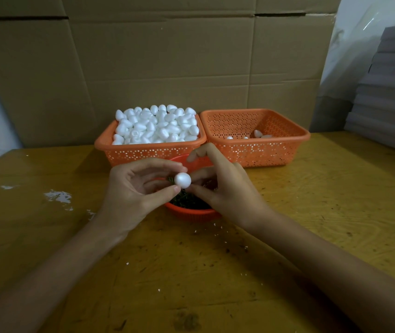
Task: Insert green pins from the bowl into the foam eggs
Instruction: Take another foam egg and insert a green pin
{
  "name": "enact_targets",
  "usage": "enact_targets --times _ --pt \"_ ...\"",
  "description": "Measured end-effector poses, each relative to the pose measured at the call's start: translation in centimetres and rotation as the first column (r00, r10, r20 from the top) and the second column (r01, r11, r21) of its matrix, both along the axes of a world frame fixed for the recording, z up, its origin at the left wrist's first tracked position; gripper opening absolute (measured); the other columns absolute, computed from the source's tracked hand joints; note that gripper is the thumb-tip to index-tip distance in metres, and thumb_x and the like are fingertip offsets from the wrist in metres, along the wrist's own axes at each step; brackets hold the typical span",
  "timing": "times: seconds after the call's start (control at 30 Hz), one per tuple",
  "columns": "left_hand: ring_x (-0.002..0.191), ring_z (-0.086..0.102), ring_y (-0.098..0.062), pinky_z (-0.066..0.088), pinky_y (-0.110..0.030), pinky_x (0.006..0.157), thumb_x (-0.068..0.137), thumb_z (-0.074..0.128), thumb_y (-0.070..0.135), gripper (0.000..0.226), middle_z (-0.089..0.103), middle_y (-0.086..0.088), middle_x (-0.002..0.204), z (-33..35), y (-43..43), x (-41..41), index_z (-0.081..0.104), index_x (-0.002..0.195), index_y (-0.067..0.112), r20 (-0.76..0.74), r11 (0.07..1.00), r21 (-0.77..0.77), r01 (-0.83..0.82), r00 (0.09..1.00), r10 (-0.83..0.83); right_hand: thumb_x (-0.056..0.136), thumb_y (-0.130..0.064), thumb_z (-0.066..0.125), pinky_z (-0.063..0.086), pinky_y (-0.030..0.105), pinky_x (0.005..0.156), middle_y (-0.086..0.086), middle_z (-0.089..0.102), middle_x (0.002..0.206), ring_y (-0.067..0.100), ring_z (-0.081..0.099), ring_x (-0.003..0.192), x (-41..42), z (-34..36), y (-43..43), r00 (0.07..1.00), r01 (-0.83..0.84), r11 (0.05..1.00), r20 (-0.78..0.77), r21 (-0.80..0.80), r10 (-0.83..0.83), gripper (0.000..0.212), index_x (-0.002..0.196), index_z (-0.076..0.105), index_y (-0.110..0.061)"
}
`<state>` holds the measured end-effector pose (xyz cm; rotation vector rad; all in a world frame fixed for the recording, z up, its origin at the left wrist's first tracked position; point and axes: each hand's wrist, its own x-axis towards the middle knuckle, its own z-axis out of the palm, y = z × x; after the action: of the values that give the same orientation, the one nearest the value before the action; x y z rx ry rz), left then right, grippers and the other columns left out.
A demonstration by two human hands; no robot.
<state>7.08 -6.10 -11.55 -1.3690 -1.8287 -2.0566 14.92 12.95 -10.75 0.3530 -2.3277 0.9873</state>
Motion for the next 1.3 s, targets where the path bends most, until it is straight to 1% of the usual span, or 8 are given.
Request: enact_targets --times 0.2,0.4,0.5,0.63,0.8,1.0,1.17,1.3 --pt "0.108 0.075 -0.032 0.063 -0.044 0.090 0.078 0.082 -0.003 0.050 0.079 -0.012 0.109 0.19 0.12 0.26 0.065 0.124 0.003 -0.048 0.998 -0.049 0.031 0.998 -0.033 0.093 -0.013 0.077 0.056 0.042 0.072 -0.009 0.080 0.095 0.010 0.075 0.085 0.12 0.04 -0.05 1.000 0.007 0.996 -0.029 0.090 -0.004 0.047 0.135 0.056 -0.018" --pt "0.109 0.075 -0.028 0.061 -0.053 0.084 0.081 0.084 0.002 0.047 0.080 -0.006 0.111 0.51 0.23 0.44 0.065 0.124 0.003 -0.113 0.996 -0.093 -0.012 0.994 0.001 0.097 -0.021 0.074 0.056 0.044 0.070 -0.005 0.078 0.085 0.013 0.074 0.078 0.18 0.19 -0.24 0.999 -0.011 0.996 -0.052 0.088 0.015 0.042 0.135 0.059 -0.015" --pt "0.108 0.075 -0.028 0.061 -0.051 0.080 0.081 0.085 0.005 0.045 0.080 -0.005 0.111 0.48 0.23 0.42 0.067 0.122 0.006 -0.110 0.995 -0.096 -0.037 0.994 0.027 0.097 -0.018 0.073 0.054 0.045 0.068 -0.004 0.076 0.081 0.018 0.072 0.073 0.10 0.16 -0.17 0.999 -0.030 0.997 -0.034 0.075 0.032 0.041 0.135 0.057 -0.016" --pt "0.109 0.074 -0.029 0.060 -0.046 0.075 0.082 0.087 0.008 0.042 0.080 -0.003 0.111 0.30 0.28 0.41 0.069 0.120 0.011 -0.114 0.994 -0.096 -0.061 0.992 0.050 0.096 -0.014 0.073 0.054 0.049 0.069 0.001 0.077 0.084 0.026 0.073 0.079 0.07 0.24 -0.17 0.998 -0.056 0.997 0.033 0.049 0.054 0.047 0.136 0.052 -0.021" --pt "0.105 0.073 -0.029 0.061 -0.045 0.074 0.081 0.089 0.008 0.043 0.078 -0.004 0.108 0.14 0.21 0.21 0.070 0.119 0.016 -0.105 0.991 -0.089 -0.095 0.991 0.085 0.090 -0.008 0.078 0.058 0.042 0.077 -0.009 0.077 0.086 0.008 0.074 0.084 0.12 0.34 -0.14 0.994 -0.080 0.997 0.069 0.003 0.080 0.057 0.138 0.050 -0.020" --pt "0.103 0.072 -0.025 0.062 -0.032 0.077 0.080 0.088 0.014 0.046 0.076 -0.002 0.106 0.23 -0.02 -0.10 0.071 0.120 0.028 -0.101 0.989 -0.068 -0.131 0.987 0.123 0.089 -0.014 0.082 0.059 0.042 0.078 -0.013 0.077 0.087 0.009 0.073 0.084 0.10 0.33 -0.27 0.993 -0.081 0.996 0.085 -0.033 0.083 0.060 0.138 0.048 -0.025" --pt "0.104 0.072 -0.019 0.060 -0.025 0.083 0.084 0.084 0.025 0.035 0.076 0.004 0.110 0.28 -0.23 -0.24 0.074 0.115 0.037 -0.091 0.987 -0.052 -0.155 0.985 0.150 0.089 -0.010 0.079 0.059 0.036 0.075 -0.009 0.079 0.089 0.014 0.075 0.083 0.06 0.33 -0.19 0.990 -0.093 0.986 0.088 -0.141 0.106 0.057 0.134 0.047 -0.024" --pt "0.104 0.073 -0.018 0.061 -0.027 0.084 0.087 0.082 0.013 0.030 0.078 0.004 0.109 0.23 -0.22 -0.37 0.078 0.109 0.032 -0.087 0.983 -0.045 -0.176 0.981 0.172 0.088 -0.005 0.078 0.057 0.054 0.078 -0.004 0.079 0.089 0.021 0.074 0.082 0.02 0.42 -0.05 0.990 -0.076 0.966 0.096 -0.248 0.103 0.055 0.131 0.048 -0.024"
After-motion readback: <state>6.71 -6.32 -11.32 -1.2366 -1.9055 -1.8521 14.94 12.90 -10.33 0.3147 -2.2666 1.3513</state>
